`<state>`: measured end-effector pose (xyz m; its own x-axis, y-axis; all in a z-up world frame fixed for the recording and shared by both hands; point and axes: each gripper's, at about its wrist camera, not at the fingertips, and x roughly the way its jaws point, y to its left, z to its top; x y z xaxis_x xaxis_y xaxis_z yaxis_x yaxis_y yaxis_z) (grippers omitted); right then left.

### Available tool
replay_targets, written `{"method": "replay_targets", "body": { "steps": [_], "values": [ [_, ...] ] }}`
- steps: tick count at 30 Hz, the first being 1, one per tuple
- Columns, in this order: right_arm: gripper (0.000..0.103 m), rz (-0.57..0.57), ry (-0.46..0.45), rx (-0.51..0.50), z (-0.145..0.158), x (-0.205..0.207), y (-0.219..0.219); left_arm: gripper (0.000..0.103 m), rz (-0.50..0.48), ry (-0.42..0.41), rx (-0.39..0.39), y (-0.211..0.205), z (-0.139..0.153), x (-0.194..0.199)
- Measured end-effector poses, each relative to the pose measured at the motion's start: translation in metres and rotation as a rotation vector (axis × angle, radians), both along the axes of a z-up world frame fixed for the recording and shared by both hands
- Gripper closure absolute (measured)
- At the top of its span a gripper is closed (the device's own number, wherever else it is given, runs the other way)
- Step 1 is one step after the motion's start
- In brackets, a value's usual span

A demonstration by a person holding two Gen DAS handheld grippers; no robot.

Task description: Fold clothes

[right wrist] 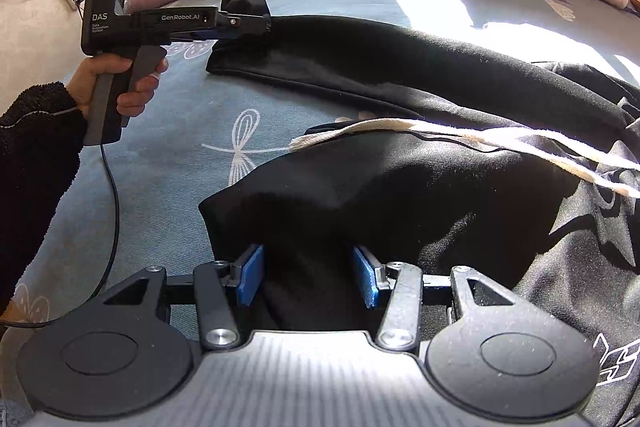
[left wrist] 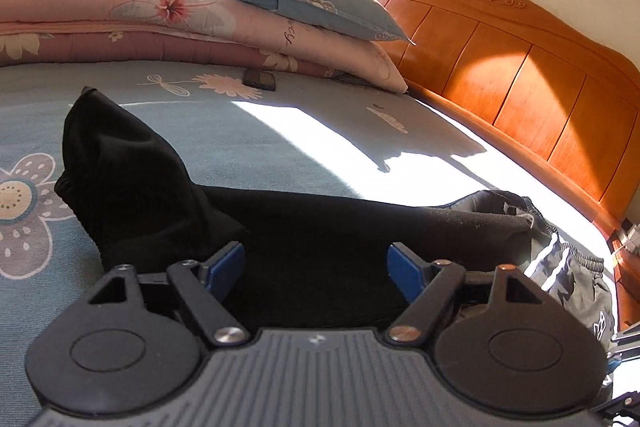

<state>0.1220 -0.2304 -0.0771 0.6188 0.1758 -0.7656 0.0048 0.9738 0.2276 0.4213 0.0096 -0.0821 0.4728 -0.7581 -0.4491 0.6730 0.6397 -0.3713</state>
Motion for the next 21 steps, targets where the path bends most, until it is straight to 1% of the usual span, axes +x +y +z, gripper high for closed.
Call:
{"method": "replay_targets", "body": {
  "steps": [2, 4, 5, 7, 8, 10, 11, 13, 14, 15, 16, 17, 19, 21],
  "values": [
    [0.050, -0.002, -0.001, 0.010, -0.001, 0.000, -0.002, 0.024, 0.124, 0.094, -0.121, 0.033, 0.001, 0.014],
    [0.050, -0.006, 0.000, 0.019, -0.003, 0.001, -0.003, 0.024, 0.238, 0.235, -0.273, 0.064, -0.008, 0.031],
    [0.050, -0.007, 0.000, 0.019, -0.003, 0.001, -0.003, 0.024, 0.283, 0.287, -0.321, 0.074, -0.013, 0.038],
    [0.049, -0.008, 0.001, 0.019, -0.003, 0.001, -0.004, 0.024, 0.360, 0.359, -0.378, 0.086, -0.024, 0.051],
    [0.049, -0.008, 0.001, 0.019, -0.003, 0.001, -0.004, 0.024, 0.380, 0.377, -0.387, 0.087, -0.029, 0.056],
    [0.049, -0.009, 0.001, 0.019, -0.003, 0.001, -0.004, 0.024, 0.396, 0.396, -0.376, 0.083, -0.038, 0.068],
    [0.049, -0.010, 0.002, 0.019, -0.003, 0.001, -0.005, 0.024, 0.405, 0.422, -0.368, 0.078, -0.044, 0.074],
    [0.049, -0.011, 0.002, 0.019, -0.004, 0.002, -0.005, 0.024, 0.407, 0.504, -0.367, 0.071, -0.059, 0.086],
    [0.049, -0.012, 0.003, 0.019, -0.004, 0.002, -0.005, 0.025, 0.416, 0.514, -0.361, 0.068, -0.063, 0.088],
    [0.049, -0.014, 0.002, 0.017, -0.003, 0.002, -0.005, 0.025, 0.431, 0.503, -0.353, 0.065, -0.065, 0.089],
    [0.049, -0.014, 0.002, 0.015, -0.003, 0.003, -0.006, 0.022, 0.435, 0.497, -0.350, 0.062, -0.065, 0.089],
    [0.049, -0.012, 0.003, 0.017, -0.003, 0.003, -0.006, 0.018, 0.434, 0.494, -0.349, 0.059, -0.064, 0.090],
    [0.049, -0.011, 0.003, 0.018, -0.005, 0.004, -0.007, 0.015, 0.431, 0.488, -0.346, 0.053, -0.063, 0.091],
    [0.049, -0.008, 0.001, 0.020, -0.006, 0.004, -0.007, 0.016, 0.431, 0.498, -0.402, 0.051, -0.060, 0.093]
  ]
}}
